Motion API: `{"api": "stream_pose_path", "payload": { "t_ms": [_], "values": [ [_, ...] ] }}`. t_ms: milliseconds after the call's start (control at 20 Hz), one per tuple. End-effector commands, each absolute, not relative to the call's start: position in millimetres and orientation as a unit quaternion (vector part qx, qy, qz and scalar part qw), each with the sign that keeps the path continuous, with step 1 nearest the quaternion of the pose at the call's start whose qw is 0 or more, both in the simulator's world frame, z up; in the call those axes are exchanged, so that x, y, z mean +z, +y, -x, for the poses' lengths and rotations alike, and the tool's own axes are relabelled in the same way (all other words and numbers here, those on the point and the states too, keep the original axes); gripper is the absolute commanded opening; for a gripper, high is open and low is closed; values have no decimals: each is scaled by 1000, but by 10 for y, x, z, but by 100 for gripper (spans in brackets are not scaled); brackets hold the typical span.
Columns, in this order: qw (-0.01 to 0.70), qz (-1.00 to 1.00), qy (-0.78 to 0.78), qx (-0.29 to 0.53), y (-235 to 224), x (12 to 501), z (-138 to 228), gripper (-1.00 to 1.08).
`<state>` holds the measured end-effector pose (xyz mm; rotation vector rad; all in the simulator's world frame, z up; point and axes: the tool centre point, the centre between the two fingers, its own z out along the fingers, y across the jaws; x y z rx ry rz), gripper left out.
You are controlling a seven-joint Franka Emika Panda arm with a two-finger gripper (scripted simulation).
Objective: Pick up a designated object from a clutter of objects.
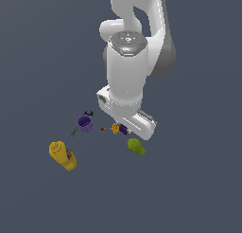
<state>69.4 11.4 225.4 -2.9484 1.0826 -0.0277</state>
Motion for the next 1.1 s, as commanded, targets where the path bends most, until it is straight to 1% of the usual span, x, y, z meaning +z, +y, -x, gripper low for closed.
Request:
{"api": "stream_pose_path", "payload": {
  "t_ms": [0,300,500,800,1050],
  "values": [
    [0,939,345,-7,289,2499,-744,-100],
    [0,939,345,-4,683,3041,-882,-100],
    [0,939,345,-3,885,3317,-961,-100],
    [0,939,344,-1,1081,3583,-1046,-100],
    [0,939,344,0,1165,3696,-1090,-100]
  ]
}}
